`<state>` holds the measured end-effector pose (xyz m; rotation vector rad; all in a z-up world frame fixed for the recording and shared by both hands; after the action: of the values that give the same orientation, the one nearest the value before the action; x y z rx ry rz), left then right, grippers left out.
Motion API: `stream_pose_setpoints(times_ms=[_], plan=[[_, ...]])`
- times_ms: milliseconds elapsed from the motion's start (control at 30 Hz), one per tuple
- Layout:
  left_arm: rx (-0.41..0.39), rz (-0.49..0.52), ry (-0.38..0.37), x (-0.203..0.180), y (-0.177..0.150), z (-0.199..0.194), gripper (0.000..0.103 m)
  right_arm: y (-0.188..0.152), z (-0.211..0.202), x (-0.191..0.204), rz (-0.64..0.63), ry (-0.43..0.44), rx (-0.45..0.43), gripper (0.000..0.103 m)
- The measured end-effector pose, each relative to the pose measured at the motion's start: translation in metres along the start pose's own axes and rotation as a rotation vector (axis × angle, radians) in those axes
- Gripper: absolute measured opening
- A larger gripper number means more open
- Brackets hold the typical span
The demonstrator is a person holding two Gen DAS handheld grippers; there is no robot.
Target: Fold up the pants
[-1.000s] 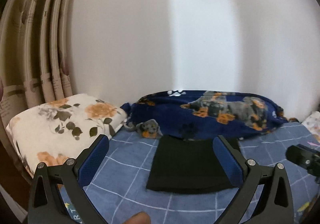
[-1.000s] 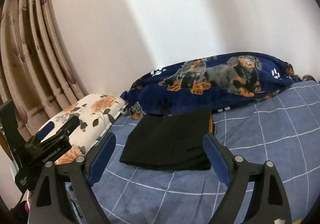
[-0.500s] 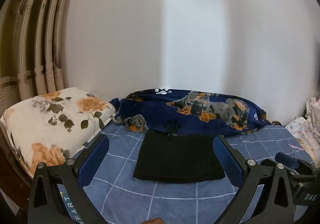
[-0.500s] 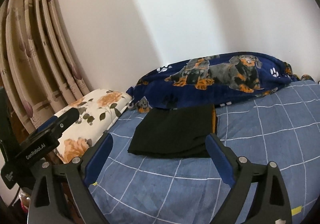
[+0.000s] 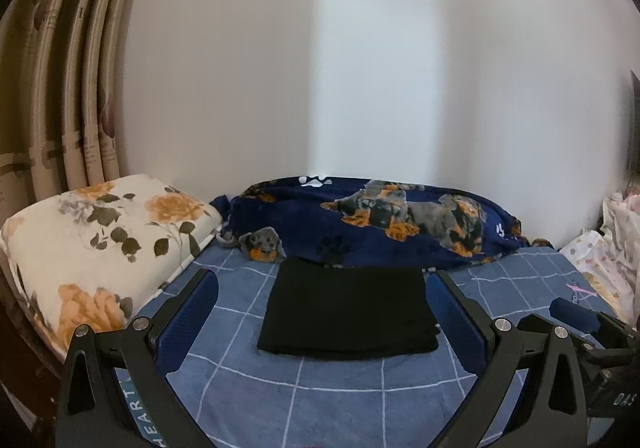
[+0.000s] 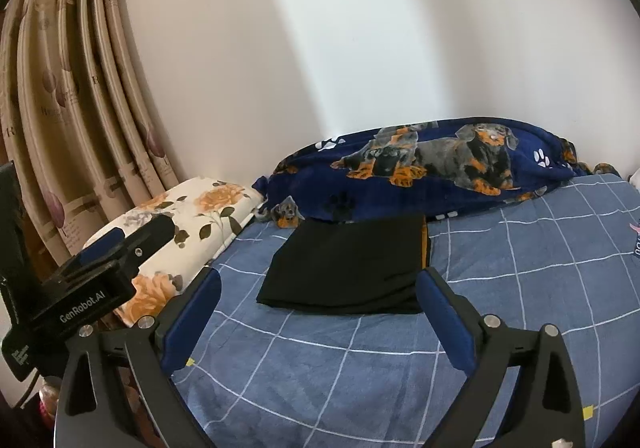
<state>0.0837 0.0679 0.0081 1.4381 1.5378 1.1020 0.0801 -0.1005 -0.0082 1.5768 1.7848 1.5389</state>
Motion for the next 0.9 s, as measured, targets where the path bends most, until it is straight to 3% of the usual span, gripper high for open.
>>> stream_pose_setpoints(times_ms=[900], plan=[[0.047, 0.003, 0.003, -0.003, -0.015, 0.011, 0.103, -0.014, 0.007, -0.006, 0.037, -0.013, 0.044, 0.099]])
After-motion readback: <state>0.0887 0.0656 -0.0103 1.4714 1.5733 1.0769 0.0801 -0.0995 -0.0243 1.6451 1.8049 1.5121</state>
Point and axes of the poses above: each gripper's, at about its wrist camera, not at the fingertips, and z roughly the way its jaws point, x to its left, y to its top, the point moved 10 cm from there along z, roughly the way its jaws point, and after that the axes turned 12 degrees about y, right-handed, at the moved point
